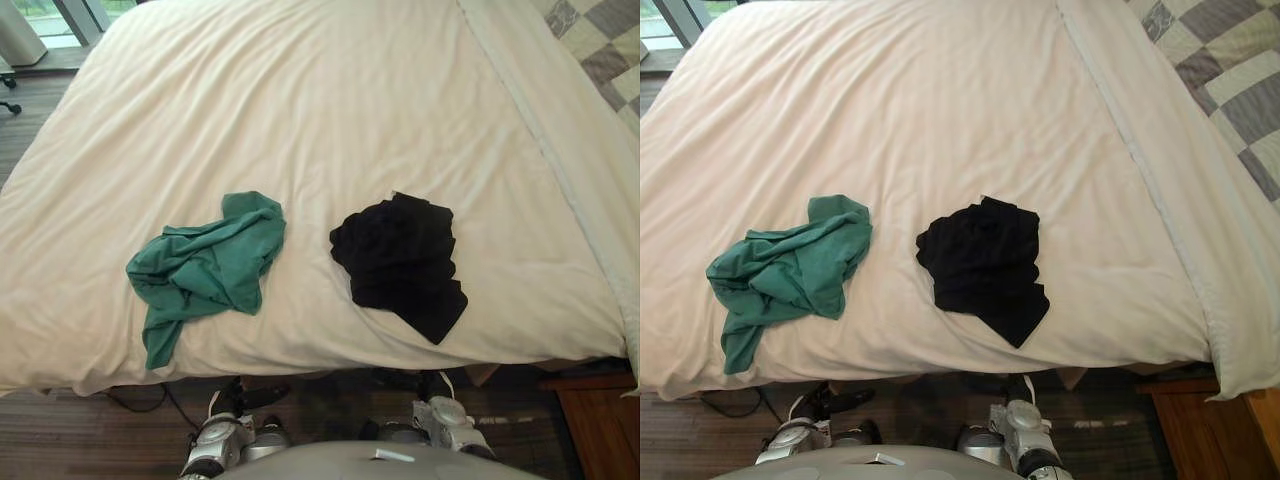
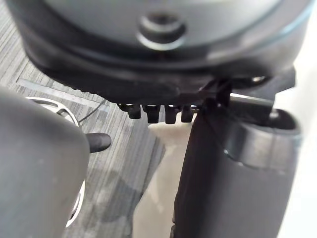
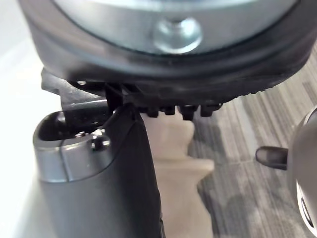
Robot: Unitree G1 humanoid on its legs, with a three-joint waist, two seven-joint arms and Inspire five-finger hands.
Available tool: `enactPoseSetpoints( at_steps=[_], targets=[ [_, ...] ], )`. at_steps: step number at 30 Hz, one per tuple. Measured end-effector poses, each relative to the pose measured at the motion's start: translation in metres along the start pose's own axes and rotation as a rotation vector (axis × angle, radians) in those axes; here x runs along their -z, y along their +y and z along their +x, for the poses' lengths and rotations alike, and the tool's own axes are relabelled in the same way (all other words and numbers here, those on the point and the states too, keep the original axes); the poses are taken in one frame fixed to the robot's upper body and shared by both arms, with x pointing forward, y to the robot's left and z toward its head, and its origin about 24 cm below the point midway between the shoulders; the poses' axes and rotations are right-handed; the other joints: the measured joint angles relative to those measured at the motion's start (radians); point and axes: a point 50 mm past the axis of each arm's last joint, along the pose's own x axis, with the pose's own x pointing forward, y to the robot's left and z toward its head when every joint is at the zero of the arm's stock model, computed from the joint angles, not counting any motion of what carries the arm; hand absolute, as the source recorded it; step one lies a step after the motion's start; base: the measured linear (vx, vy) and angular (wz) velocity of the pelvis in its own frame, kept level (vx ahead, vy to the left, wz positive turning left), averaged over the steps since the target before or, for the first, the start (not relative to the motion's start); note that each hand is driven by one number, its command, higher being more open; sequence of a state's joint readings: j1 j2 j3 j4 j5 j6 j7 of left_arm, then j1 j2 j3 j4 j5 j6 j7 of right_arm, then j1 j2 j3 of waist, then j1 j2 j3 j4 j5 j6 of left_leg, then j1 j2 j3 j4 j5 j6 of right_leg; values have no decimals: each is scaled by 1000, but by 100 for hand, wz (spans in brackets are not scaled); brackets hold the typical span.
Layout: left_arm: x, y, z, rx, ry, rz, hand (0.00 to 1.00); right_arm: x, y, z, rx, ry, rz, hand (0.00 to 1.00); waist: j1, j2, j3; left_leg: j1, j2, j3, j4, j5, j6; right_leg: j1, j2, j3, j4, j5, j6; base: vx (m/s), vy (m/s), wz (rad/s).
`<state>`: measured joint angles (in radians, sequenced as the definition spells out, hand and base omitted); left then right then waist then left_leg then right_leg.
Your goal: Tidy up the quilt and then pick up the clothes from the bed and put them into the laundry hamper
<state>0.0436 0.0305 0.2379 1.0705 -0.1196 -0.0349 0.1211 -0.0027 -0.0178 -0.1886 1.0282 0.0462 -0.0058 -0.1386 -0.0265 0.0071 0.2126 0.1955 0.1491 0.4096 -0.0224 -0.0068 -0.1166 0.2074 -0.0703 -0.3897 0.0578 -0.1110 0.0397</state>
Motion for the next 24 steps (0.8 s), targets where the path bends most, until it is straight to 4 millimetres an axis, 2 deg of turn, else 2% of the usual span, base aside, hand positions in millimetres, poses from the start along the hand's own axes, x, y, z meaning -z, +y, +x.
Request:
enactPoseSetpoints(
  at_steps=[3,7,9,10,12,15,17,18,21,23,24],
  targets=[
    [11,13,-1,-85,57,-243,100,18,-11,-3,70,72,163,100,22,-10,-8,1,0,16,-2,0,0,3,0,-3,-6,2,3,-4,-8,-3],
    [31,26,-5,-200,131,-637,100,35,-28,-7,159,131,421,100,24,-4,-9,-53,-8,-7,0,5,8,-22,-9,-59,-5,-4,12,-27,-17,34],
    [61,45,-16,-329,210,-909,100,58,-44,-15,267,192,662,100,31,11,-16,-50,-15,-7,-5,7,11,-9,-20,-92,14,-13,22,-8,2,48],
    [69,51,-19,-367,226,-968,100,66,-48,-18,299,207,721,100,37,16,-19,-47,-16,-7,-7,6,12,-6,-21,-101,21,-15,25,-10,16,41],
    [93,75,-32,-533,239,-1211,100,92,-65,-31,427,262,917,100,50,31,-50,-44,-23,-1,-25,-3,19,4,-26,-129,28,-20,31,3,22,38],
    [110,96,-45,-690,224,-1433,100,102,-86,-38,560,251,1111,100,52,35,-80,-27,-43,-1,-64,4,26,7,-37,-130,30,-24,34,-5,41,8],
    [109,113,-50,-774,169,-1550,100,106,-98,-43,645,230,1214,100,54,24,-115,-28,-55,-3,-67,2,28,8,-51,-131,31,-35,38,16,47,7],
    [97,127,-50,-808,103,-1580,100,101,-105,-44,677,206,1224,100,56,13,-137,-28,-58,-3,-67,-8,32,7,-56,-132,37,-40,41,18,17,9],
    [34,166,-49,-809,-145,-1459,100,73,-128,-47,730,73,1106,100,53,-2,-173,-29,-59,5,-67,-11,28,1,-67,-135,60,-50,41,8,13,12],
    [-52,195,-63,-773,-478,-1220,100,18,-160,-63,812,-197,922,100,49,-16,-204,-33,-58,27,-67,-8,33,4,-74,-137,60,-47,45,13,13,20],
    [-73,201,-72,-758,-576,-1173,100,4,-169,-71,839,-275,887,100,48,-18,-208,-33,-60,27,-67,-8,33,3,-76,-135,60,-47,45,16,31,10]
  ],
)
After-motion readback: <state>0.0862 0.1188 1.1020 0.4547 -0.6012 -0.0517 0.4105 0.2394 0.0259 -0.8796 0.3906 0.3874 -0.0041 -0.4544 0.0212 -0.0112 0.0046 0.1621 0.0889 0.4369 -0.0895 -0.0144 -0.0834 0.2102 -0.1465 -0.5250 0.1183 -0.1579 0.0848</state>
